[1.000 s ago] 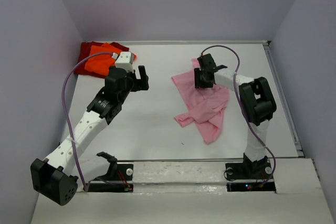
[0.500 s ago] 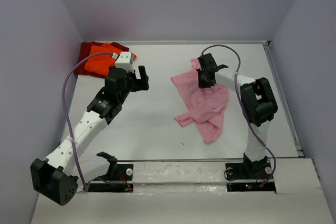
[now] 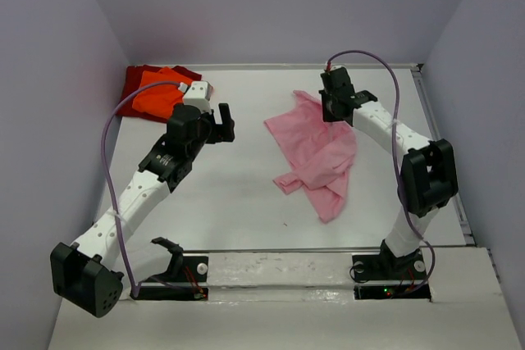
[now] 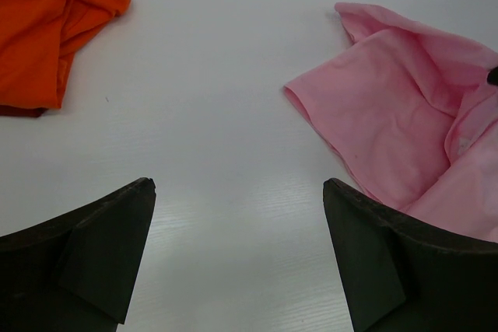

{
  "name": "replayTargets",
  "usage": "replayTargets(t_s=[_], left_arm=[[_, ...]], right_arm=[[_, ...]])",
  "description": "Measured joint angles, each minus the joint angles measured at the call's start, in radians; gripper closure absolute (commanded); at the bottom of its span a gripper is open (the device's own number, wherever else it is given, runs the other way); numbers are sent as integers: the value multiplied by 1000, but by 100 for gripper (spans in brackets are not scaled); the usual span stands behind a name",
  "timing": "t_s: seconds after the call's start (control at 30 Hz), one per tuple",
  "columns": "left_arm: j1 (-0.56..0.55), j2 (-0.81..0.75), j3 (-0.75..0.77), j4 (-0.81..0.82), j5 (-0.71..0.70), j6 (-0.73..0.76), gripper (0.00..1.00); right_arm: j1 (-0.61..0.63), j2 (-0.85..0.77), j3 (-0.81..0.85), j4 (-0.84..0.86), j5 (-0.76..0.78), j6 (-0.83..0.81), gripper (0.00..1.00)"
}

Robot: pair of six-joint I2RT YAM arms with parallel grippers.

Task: Fold and stack the t-shirts
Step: Flatten out the tshirt

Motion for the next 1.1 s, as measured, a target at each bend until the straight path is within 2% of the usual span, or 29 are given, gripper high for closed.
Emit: replayTargets(t_s=[0.23, 0.57, 0.7, 0.77, 0.8, 0.9, 1.1], left_arm=[[0, 3, 0, 0, 4, -3, 2], [0, 7, -2, 0, 8, -6, 2], [0, 8, -2, 0, 10, -7, 2], [0, 8, -2, 0, 11, -7, 2], [0, 8, -2, 1, 11, -7, 2], [0, 8, -2, 0, 12, -7, 2], [0, 8, -2, 1, 15, -7, 2]], right_arm=[[-30, -43, -2, -46, 131, -35, 100], [-200, -74, -68, -68, 267, -43, 100], [-220, -59, -68, -88, 313, -40, 57], [-220, -60, -67, -97, 312, -39, 50], [-220, -60, -66, -97, 308, -37, 43], [-220, -60, -58, -101, 255, -43, 38], [-203, -35, 49, -106, 153, -89, 38]])
